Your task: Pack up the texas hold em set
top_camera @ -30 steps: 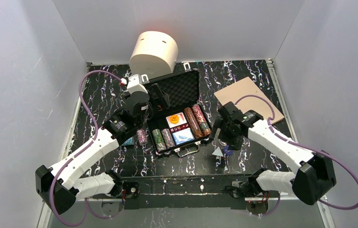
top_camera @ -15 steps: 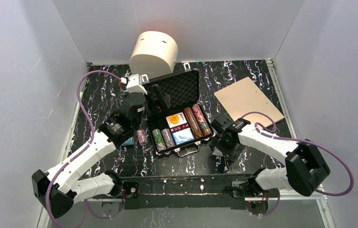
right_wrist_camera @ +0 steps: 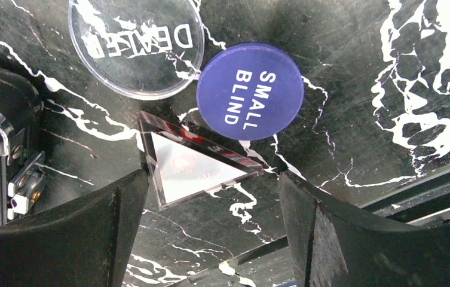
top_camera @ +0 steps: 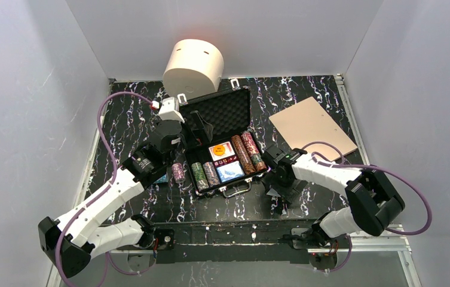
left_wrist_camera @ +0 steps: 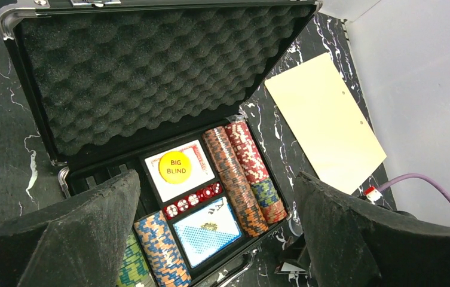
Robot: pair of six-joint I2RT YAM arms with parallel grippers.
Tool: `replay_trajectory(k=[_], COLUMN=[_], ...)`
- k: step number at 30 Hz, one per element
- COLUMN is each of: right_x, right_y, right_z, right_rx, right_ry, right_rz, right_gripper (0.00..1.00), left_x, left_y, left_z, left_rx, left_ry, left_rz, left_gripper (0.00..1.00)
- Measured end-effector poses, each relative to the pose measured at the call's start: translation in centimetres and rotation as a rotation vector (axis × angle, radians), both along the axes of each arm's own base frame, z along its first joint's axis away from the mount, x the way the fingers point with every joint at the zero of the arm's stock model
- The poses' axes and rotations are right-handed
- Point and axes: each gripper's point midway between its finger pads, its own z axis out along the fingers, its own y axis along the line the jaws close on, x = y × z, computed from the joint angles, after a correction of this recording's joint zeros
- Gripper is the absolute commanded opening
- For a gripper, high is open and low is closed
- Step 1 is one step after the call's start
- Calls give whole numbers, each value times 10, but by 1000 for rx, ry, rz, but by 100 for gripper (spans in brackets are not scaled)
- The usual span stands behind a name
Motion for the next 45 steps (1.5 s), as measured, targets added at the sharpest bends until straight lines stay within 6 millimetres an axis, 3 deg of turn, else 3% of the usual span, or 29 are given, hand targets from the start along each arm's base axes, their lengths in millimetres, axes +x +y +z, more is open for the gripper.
replay_trajectory(k=[14,22,30,37,45], right_x=[4,12,17,26,28], right_y=[1,10,10,13,21], right_z=[-4,-4,1,23,68], right_rx=[-9,2,-36,-27,66], right_ry=[1,31,43,-16,-140], right_rz=[69,100,151,203,268], right_gripper=[82,64,58,55,54], left_x=[-3,-4,-4,-3,-1], left_y=[2,1,1,2,6], left_z=[-2,-2,-2,-3,-2], left_rx=[0,-2,6,17,38], left_ry=[2,4,1,-2,-13], left_rz=[-4,-11,-13,-15,5], left_gripper=[98,98,98,98,98])
